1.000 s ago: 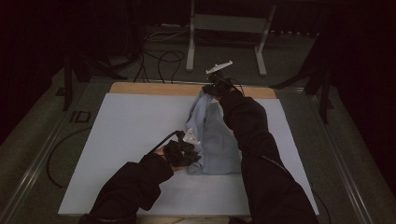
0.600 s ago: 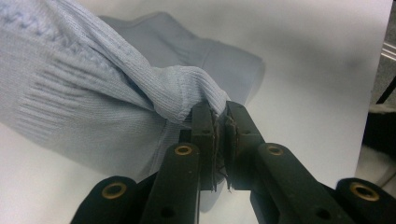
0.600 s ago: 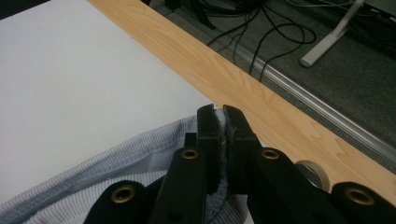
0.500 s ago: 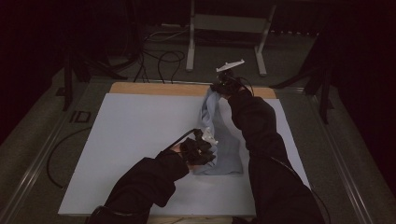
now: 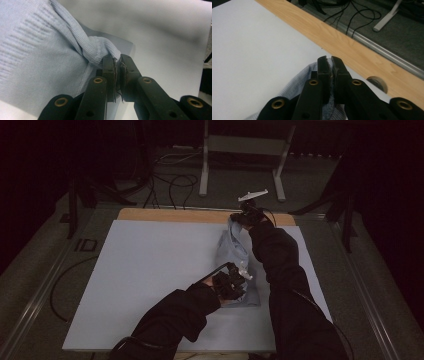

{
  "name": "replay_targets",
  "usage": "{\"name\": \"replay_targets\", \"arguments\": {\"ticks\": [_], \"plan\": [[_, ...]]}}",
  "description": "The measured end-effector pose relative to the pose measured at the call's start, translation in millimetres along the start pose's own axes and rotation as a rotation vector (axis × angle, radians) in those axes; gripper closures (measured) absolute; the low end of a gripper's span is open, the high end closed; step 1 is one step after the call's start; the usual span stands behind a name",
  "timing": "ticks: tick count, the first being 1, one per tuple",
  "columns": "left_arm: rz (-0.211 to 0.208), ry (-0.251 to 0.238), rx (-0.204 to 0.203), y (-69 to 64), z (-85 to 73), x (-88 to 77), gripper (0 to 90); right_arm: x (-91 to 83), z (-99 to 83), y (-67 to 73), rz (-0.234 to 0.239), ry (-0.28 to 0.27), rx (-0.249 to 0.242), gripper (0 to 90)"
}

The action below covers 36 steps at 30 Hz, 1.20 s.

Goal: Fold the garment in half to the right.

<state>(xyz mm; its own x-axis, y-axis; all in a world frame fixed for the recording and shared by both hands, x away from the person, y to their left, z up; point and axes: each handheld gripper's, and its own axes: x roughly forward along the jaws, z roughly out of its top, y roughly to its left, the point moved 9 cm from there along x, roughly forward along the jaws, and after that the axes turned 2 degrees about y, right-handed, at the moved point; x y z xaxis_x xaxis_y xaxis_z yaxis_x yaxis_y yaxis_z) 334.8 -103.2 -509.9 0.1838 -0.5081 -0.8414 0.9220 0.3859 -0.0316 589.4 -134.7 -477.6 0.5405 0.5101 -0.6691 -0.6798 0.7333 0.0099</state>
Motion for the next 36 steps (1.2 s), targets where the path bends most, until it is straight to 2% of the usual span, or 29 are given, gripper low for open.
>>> {"name": "replay_targets", "arguments": {"ticks": [8, 10, 13, 15, 17, 20, 24, 25, 27, 28, 29, 30, 31, 32, 33, 36], "plan": [[0.006, -0.001, -0.015, -0.9, 1.9, 13.2, 84.7, 14.3, -14.1, -3.3, 0.011, 0.014, 0.014, 87.1], [0.021, -0.008, -0.02, -2.5, 2.2, 17.3, 84.7, 21.7, -17.1, -3.1, 0.039, 0.009, 0.029, 87.1], [0.026, -0.02, -0.026, -3.6, 3.1, 18.9, 84.7, 26.7, -17.3, -1.0, 0.062, 0.004, 0.024, 87.1], [0.027, -0.025, -0.032, -3.8, 2.8, 21.3, 84.7, 35.5, -18.3, 3.7, 0.097, -0.006, 0.028, 87.1], [0.027, -0.021, -0.042, -2.8, 2.2, 24.3, 84.7, 38.9, -19.9, 5.0, 0.103, 0.0, 0.028, 87.0], [0.019, -0.023, -0.065, 1.0, 2.6, 29.0, 84.6, 52.8, -28.2, 7.8, 0.121, 0.015, 0.032, 86.9], [0.009, -0.025, -0.087, 3.1, 1.0, 36.2, 84.6, 59.0, -34.1, 7.1, 0.129, 0.028, 0.031, 85.6], [0.007, -0.025, -0.095, 3.8, 0.2, 38.2, 84.6, 60.9, -36.9, 7.0, 0.137, 0.027, 0.041, 70.9], [0.005, -0.023, -0.099, 4.1, -0.6, 41.2, 84.6, 60.1, -38.8, 7.6, 0.148, 0.036, 0.049, 56.1], [0.007, -0.02, -0.096, 4.3, -0.8, 42.3, 84.6, 58.5, -39.1, 6.7, 0.137, 0.041, 0.041, 51.3], [0.007, -0.02, -0.096, 4.3, -0.8, 42.3, 84.6, 58.5, -39.1, 6.7, 0.137, 0.041, 0.041, 51.3], [0.004, -0.014, -0.099, 3.9, -0.8, 43.1, 84.6, 56.4, -38.8, 6.3, 0.144, 0.039, 0.049, 44.6], [0.005, -0.017, -0.101, 3.8, 0.0, 43.4, 84.6, 51.3, -37.5, 5.5, 0.148, 0.035, 0.063, 32.7], [0.004, -0.016, -0.097, 3.7, 0.8, 43.3, 84.6, 48.1, -36.4, 4.0, 0.146, 0.026, 0.062, 27.5], [0.004, -0.016, -0.098, 3.5, 1.6, 43.2, 84.6, 44.2, -35.7, 5.5, 0.171, 0.023, 0.061, 21.2], [-0.004, -0.012, -0.097, 3.0, 4.6, 45.4, 84.5, 33.7, -33.0, 5.1, 0.178, 0.009, 0.056, 13.9]]}}
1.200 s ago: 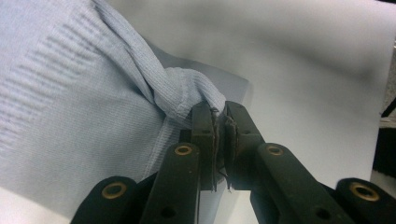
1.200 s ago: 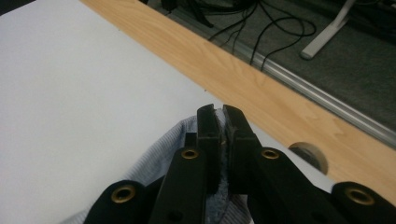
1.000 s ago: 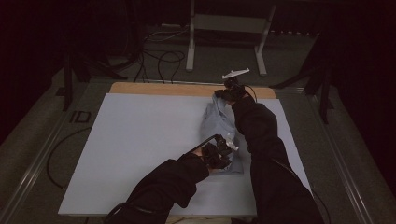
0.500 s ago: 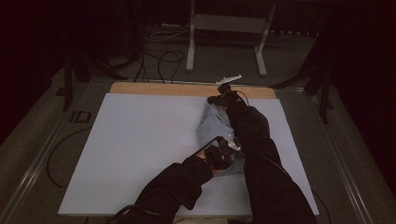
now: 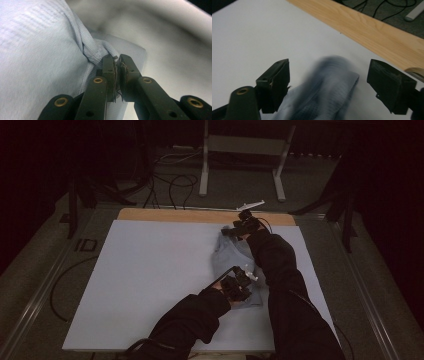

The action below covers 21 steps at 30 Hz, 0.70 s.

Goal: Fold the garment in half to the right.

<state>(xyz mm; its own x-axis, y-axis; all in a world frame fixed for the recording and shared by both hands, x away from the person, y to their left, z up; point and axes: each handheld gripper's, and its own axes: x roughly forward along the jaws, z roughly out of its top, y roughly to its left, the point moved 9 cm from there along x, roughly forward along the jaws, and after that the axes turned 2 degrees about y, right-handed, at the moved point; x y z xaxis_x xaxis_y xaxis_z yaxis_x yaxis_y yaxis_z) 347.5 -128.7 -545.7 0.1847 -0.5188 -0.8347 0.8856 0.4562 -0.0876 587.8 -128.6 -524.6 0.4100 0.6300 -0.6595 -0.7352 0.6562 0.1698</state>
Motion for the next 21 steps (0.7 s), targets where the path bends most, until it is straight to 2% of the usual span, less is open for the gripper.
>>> {"name": "replay_targets", "arguments": {"ticks": [6, 11, 13, 17, 18, 21], "plan": [[-0.004, 0.0, 0.002, -4.9, 8.4, 6.3, 84.4, -26.1, 3.1, -1.1, -0.028, -0.029, 0.0, 13.2], [-0.005, 0.0, -0.012, -3.8, 14.0, 12.2, 84.2, -43.6, 2.5, -2.3, -0.047, -0.041, 0.0, 13.3], [-0.004, 0.001, -0.008, -4.2, 14.8, 13.3, 83.7, -45.3, 2.0, -1.6, -0.041, -0.044, 0.002, 13.3], [-0.024, 0.005, -0.008, -8.3, 15.8, 17.8, 80.4, -46.3, -1.8, 2.7, -0.036, -0.044, -0.004, 13.2], [-0.043, 0.017, -0.007, -11.4, 14.6, 21.4, 78.0, -45.5, -4.3, 5.3, -0.027, -0.044, -0.004, 13.1], [-0.049, 0.018, -0.008, -12.5, 14.4, 22.1, 75.9, -45.8, -6.9, 8.5, -0.017, -0.047, 0.001, 12.9]]}}
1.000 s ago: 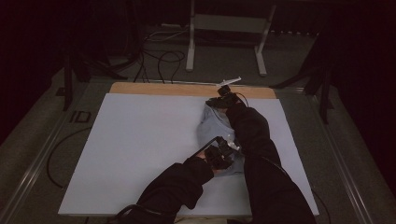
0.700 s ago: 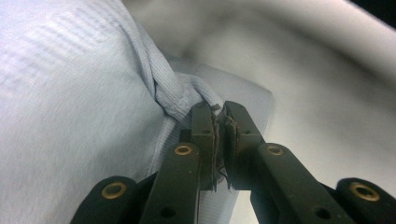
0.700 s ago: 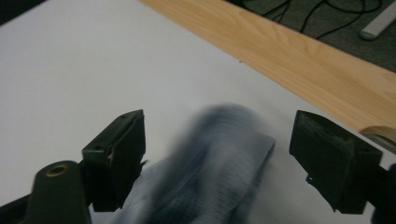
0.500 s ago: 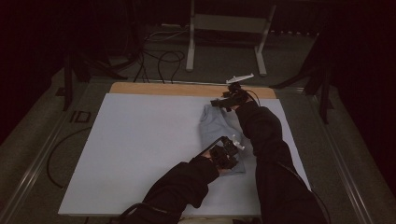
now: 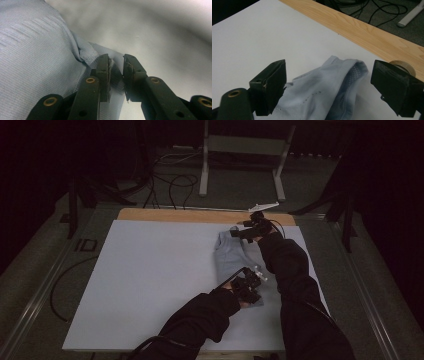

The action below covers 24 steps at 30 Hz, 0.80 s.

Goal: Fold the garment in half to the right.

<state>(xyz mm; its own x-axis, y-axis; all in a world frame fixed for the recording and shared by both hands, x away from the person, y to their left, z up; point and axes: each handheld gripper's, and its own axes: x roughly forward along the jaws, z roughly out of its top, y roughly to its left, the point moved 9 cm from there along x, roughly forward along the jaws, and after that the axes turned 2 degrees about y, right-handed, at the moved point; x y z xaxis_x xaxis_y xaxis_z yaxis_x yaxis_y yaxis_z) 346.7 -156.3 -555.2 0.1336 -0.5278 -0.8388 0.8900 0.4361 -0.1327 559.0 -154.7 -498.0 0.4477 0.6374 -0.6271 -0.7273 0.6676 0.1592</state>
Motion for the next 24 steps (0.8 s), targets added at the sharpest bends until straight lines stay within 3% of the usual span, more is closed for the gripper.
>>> {"name": "replay_targets", "arguments": {"ticks": [3, 6, 11, 15, 18, 22, 24], "plan": [[-0.012, 0.008, 0.009, -2.2, 0.3, -0.7, 72.4, -2.5, -0.3, 0.8, 0.0, -0.007, -0.006, 12.7], [-0.053, 0.028, 0.027, -10.4, 0.2, 1.2, 70.5, -9.1, 1.0, 1.7, 0.005, -0.02, -0.003, 10.3], [-0.048, 0.028, 0.04, -14.1, 1.4, 1.1, 69.2, -16.8, 3.8, 1.2, -0.004, -0.041, -0.007, 10.3], [-0.063, 0.006, 0.052, -17.1, 5.3, -4.2, 61.4, -22.1, 4.1, 2.0, 0.006, -0.051, -0.011, 10.1], [-0.02, -0.025, 0.062, -14.6, 10.0, -12.2, 51.6, -25.7, 4.5, 2.3, 0.013, -0.062, -0.011, 10.0], [-0.007, -0.055, 0.047, -8.7, 10.7, -21.6, 44.5, -29.1, 5.8, 3.5, 0.016, -0.066, -0.014, 10.0], [0.006, -0.063, 0.042, -3.7, 10.3, -26.9, 35.3, -30.2, 5.9, 4.5, 0.019, -0.062, -0.02, 10.0]]}}
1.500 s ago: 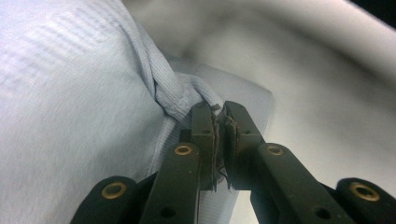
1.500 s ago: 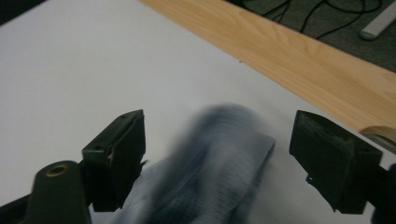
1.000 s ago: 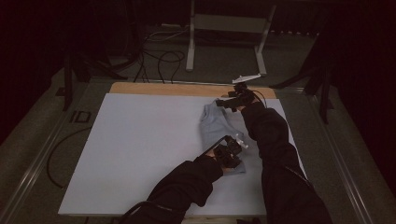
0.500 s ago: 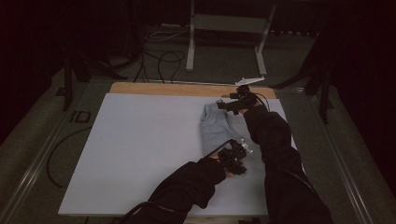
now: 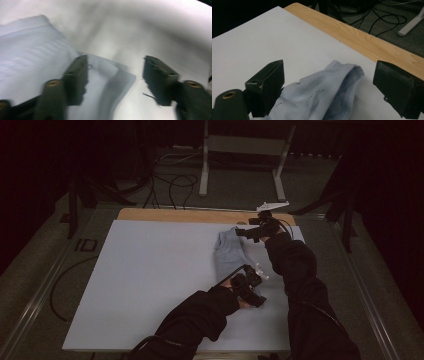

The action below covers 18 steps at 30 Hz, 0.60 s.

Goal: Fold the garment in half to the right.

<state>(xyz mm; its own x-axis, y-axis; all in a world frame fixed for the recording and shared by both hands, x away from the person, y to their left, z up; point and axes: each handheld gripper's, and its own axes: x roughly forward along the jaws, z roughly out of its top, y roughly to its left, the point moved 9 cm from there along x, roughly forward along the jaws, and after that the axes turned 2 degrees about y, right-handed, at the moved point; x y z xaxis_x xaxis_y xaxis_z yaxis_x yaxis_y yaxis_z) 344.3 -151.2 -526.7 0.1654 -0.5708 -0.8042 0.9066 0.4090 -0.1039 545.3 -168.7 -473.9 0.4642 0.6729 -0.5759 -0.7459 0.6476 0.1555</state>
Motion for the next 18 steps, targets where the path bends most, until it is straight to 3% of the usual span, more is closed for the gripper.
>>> {"name": "replay_targets", "arguments": {"ticks": [3, 4, 6, 9, 11, 14, 18], "plan": [[0.013, -0.017, -0.025, 5.6, 0.0, -5.9, 25.8, -1.1, 0.7, 1.7, 0.005, -0.004, -0.001, 10.0], [0.018, -0.029, -0.055, 12.4, -0.6, -12.8, 23.1, -1.8, 0.7, 2.8, 0.006, -0.005, -0.003, 10.0], [-0.006, -0.035, -0.057, 16.9, -3.2, -19.7, 15.5, -1.6, 0.2, 4.6, 0.009, -0.002, -0.005, 10.0], [-0.003, -0.048, -0.069, 22.5, -5.4, -26.6, 8.8, -1.4, -0.6, 7.8, 0.016, -0.003, -0.006, 10.0], [-0.007, -0.049, -0.055, 27.7, -9.0, -34.4, 0.2, -0.8, -1.7, 10.2, 0.017, 0.004, -0.014, 10.0], [0.019, -0.072, -0.062, 40.4, -13.3, -49.0, 0.2, -0.9, -2.4, 13.4, 0.021, 0.005, -0.017, 10.0], [0.045, -0.153, -0.065, 61.6, -18.1, -74.1, 0.1, -1.8, -5.3, 22.2, 0.036, 0.003, -0.028, 10.0]]}}
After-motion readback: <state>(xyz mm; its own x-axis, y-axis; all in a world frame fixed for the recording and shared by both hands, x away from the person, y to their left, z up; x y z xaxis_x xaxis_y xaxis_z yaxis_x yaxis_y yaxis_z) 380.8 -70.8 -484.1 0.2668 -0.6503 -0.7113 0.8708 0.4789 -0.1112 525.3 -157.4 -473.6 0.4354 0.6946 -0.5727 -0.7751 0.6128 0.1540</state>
